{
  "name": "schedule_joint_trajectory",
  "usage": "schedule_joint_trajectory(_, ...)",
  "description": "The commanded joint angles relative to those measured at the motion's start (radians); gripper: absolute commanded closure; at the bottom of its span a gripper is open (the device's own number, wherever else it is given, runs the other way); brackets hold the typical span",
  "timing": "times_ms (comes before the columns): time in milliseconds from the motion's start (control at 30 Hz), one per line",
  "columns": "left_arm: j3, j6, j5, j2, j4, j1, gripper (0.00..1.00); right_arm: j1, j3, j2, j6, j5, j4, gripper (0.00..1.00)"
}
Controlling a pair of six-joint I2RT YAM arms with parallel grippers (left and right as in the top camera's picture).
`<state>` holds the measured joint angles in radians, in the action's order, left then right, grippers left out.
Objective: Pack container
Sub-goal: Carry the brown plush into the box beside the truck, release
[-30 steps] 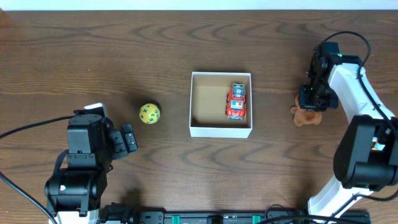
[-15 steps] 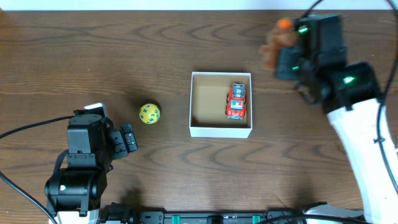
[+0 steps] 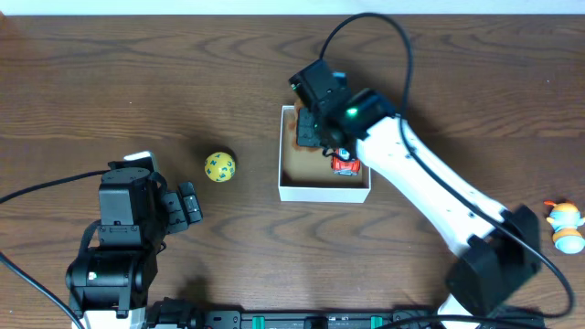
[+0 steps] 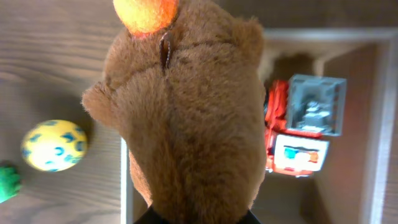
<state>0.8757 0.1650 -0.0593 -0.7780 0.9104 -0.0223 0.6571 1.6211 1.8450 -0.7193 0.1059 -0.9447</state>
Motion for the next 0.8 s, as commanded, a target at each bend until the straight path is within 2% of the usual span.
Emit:
schedule_joint_trajectory(0,0.016,0.013,-0.003,0.002,0.002,0.004,0.02,0.002,-0.004,0.043,-0.068,0.028,0.002,0.94)
schedule_joint_trajectory(500,0.016,0.013,-0.003,0.002,0.003,0.004,0.02,-0.030,-0.004,0.203,-0.070,0.063,0.011,0.91)
schedule_joint_trajectory(567,0.016,0.013,-0.003,0.002,0.005,0.004,0.02,-0.033,-0.004,0.208,-0.070,0.063,0.014,0.83)
schedule_joint_trajectory(733,0.016,0.013,-0.003,0.002,0.009,0.004,0.02,-0.035,-0.004,0.208,-0.069,0.063,0.025,0.47)
schedule_joint_trajectory(767,0.016,0.013,-0.003,0.002,0.009,0.004,0.02,-0.035,-0.004,0.208,-0.069,0.063,0.025,0.45)
